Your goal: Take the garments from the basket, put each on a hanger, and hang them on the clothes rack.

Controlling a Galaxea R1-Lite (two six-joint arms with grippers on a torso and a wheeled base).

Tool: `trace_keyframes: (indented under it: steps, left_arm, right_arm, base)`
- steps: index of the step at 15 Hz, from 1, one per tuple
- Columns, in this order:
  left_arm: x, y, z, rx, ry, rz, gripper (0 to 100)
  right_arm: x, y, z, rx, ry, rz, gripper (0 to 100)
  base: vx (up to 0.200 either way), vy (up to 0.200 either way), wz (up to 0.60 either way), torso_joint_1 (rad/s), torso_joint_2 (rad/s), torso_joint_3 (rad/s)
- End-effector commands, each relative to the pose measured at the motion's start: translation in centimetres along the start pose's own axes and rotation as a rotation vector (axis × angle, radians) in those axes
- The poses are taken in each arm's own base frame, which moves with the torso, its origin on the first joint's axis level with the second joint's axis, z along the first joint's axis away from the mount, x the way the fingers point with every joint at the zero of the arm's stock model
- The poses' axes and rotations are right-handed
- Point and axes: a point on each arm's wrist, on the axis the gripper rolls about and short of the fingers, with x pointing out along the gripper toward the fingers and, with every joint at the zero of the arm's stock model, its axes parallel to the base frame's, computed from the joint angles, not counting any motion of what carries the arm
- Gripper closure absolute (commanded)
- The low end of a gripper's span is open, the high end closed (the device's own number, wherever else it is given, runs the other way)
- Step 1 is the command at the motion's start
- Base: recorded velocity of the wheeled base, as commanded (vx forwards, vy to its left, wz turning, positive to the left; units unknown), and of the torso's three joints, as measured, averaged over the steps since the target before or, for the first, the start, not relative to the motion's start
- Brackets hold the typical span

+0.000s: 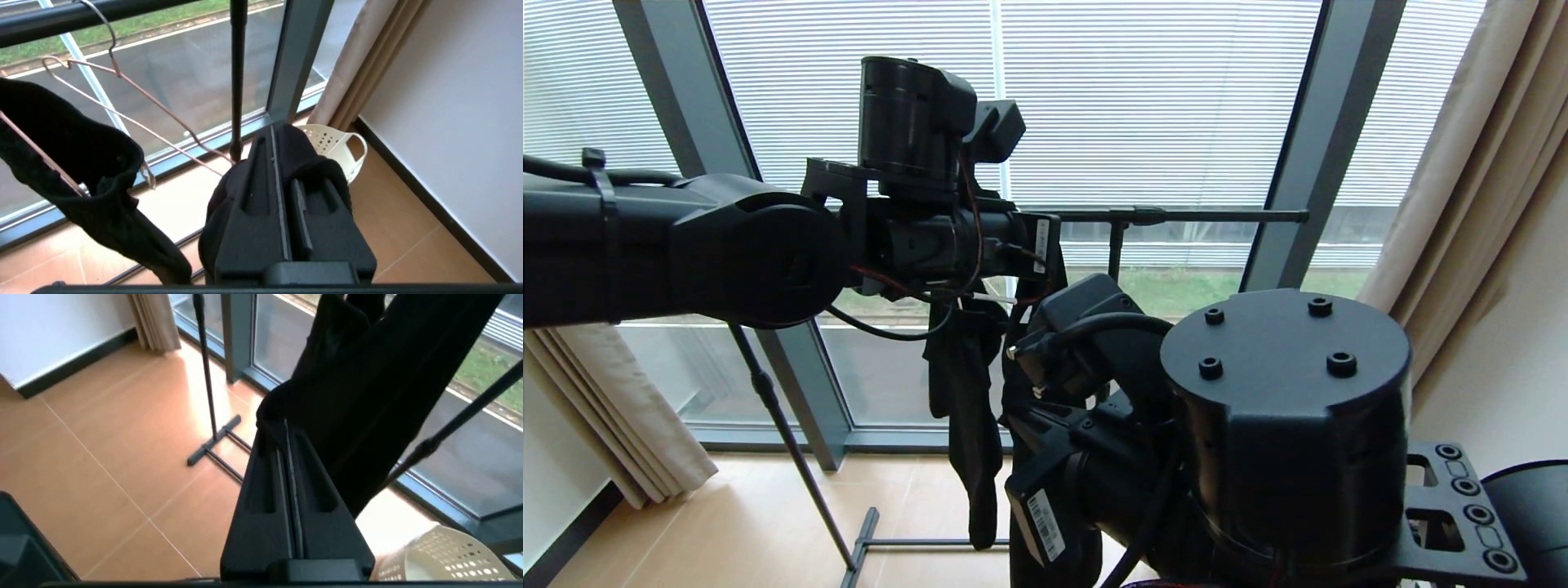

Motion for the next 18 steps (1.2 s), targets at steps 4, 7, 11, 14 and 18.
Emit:
trace_keyframes:
  steps: [4, 7, 11, 14, 18]
  left_arm:
    - [-1.1, 0.3, 0.2, -0.001, 0.026, 0.013, 100]
    - [-2.6, 1.2, 0.6, 0.044, 0.047, 0.039, 100]
    - [-5.0, 1.2, -1.7, 0.126, 0.149, 0.034, 100]
    - [-6.6, -0.9, -5.8, 0.185, 0.274, -0.026, 100]
    - [-7.5, -4.5, -9.4, 0.251, 0.378, -0.137, 100]
  right_arm:
    - [-1.4, -4.6, 0.1, -0.158, 0.043, -0.110, 100]
    - [-0.5, -9.4, 0.1, -0.217, 0.087, -0.261, 100]
    - [1.5, -13.5, 1.9, -0.144, 0.055, -0.387, 100]
    - [3.9, -13.5, 2.2, -0.022, 0.003, -0.400, 100]
    - [6.7, -12.0, 2.9, 0.103, -0.067, -0.374, 100]
  base:
    - [0.000, 0.000, 0.00, 0.000, 0.00, 0.000]
    - [0.000, 0.000, 0.00, 0.000, 0.00, 0.000]
    - [0.000, 0.000, 0.00, 0.000, 0.00, 0.000]
    - [0.000, 0.000, 0.00, 0.000, 0.00, 0.000]
    - [0.000, 0.000, 0.00, 0.000, 0.00, 0.000]
